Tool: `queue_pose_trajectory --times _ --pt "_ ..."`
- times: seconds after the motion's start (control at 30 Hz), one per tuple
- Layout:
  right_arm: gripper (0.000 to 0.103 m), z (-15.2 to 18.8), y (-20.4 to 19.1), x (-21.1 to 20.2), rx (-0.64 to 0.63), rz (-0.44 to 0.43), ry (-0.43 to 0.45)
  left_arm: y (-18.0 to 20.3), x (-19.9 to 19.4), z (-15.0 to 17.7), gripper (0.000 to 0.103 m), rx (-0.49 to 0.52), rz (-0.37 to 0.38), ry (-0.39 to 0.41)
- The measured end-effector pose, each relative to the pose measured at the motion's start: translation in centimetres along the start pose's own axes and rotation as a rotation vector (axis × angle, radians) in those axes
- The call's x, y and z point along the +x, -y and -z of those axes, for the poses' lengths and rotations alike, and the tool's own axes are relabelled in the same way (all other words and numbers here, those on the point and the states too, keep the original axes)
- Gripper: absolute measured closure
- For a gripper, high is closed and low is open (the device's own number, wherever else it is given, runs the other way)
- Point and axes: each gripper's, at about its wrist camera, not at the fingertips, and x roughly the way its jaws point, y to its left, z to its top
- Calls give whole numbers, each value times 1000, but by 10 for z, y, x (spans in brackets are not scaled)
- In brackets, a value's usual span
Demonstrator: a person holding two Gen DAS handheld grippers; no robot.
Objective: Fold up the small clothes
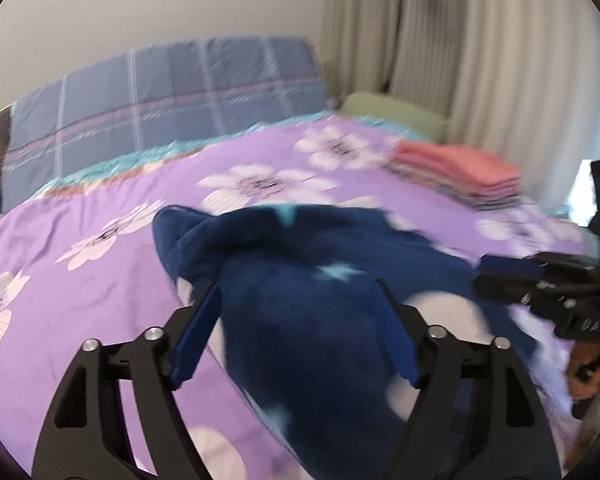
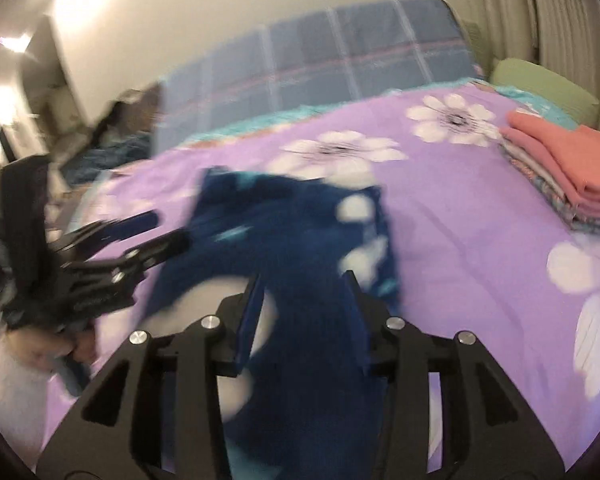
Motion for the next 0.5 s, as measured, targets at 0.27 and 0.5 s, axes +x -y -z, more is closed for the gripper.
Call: queue_pose_trajectory --times 0.27,0.5 --pt "62 38 2 30 -29 117 -72 16 36 61 9 -24 20 -97" --pt "60 44 -4 22 -91 131 -38 15 37 61 8 -79 19 -115"
